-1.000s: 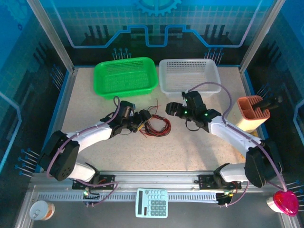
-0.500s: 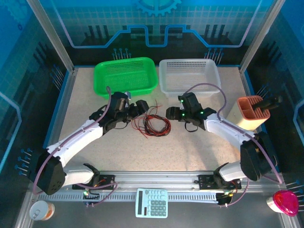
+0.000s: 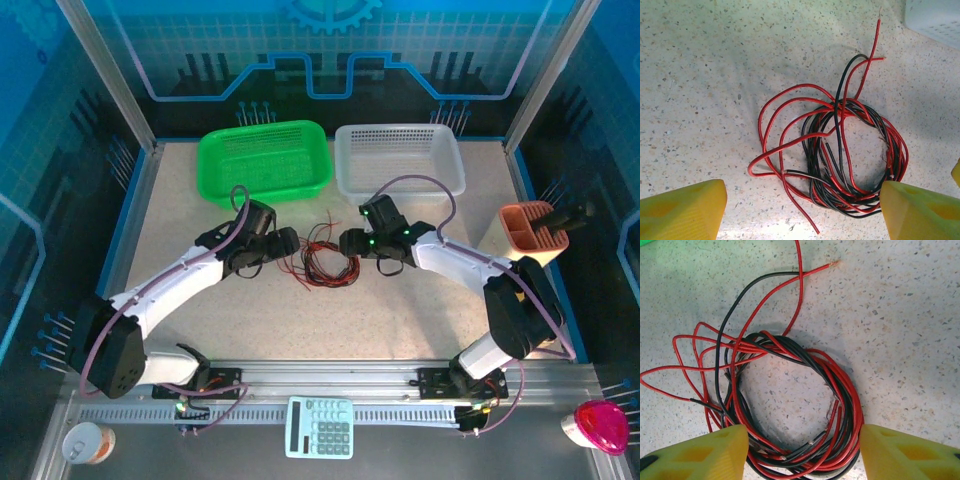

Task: Untangle the cables

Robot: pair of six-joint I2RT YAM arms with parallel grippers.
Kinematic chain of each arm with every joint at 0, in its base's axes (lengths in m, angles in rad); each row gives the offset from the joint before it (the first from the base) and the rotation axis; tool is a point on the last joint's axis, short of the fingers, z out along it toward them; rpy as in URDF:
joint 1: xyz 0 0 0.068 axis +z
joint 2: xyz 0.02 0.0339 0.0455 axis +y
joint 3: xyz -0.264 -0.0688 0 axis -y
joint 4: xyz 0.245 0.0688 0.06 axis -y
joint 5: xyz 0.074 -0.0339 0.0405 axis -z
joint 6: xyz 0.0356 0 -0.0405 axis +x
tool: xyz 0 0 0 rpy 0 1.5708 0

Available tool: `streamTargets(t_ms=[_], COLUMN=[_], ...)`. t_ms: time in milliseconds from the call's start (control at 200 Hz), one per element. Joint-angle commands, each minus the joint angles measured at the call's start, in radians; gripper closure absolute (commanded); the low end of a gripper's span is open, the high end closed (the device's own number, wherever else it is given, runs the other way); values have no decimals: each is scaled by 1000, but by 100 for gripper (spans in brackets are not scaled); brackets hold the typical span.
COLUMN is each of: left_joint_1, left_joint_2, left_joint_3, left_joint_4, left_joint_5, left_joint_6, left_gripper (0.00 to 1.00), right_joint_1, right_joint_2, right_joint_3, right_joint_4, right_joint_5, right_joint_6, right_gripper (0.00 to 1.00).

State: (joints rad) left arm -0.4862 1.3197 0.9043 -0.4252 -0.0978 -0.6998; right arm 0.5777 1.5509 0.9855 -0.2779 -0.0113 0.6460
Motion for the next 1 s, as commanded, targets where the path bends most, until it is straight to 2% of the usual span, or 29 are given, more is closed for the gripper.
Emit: streamTargets(t_ms=[0,150,285,435,690,995], left_joint_1=[-2,-21,-25,-26,-26,-26], left_joint_2=[-60,-140,-198,-200,-188,-187], left_joint_3=[-21,-57,-117,-158,-171,-161], left_joint_4=[-42,-59,-37,4,34,29], left_joint_5=[10,34,51,67,69,69], left_joint_6=[29,12,-29,-65,-86,-86], left_gripper=[19,18,17,16,16,15], right_joint_1=[45,110,161,213,193,124], right_joint_2=[-24,-58,-30,44,93,161], right_joint_3=[-23,-81,-64,23,55,16], right_joint_4=[-27,-26,-44,-102,-119,-29], right_joint_5=[6,51,96,150,185,97], right_joint_6=[-8,-12,-51,-117,-101,-63], right_gripper=[42,50,57,56,53,58])
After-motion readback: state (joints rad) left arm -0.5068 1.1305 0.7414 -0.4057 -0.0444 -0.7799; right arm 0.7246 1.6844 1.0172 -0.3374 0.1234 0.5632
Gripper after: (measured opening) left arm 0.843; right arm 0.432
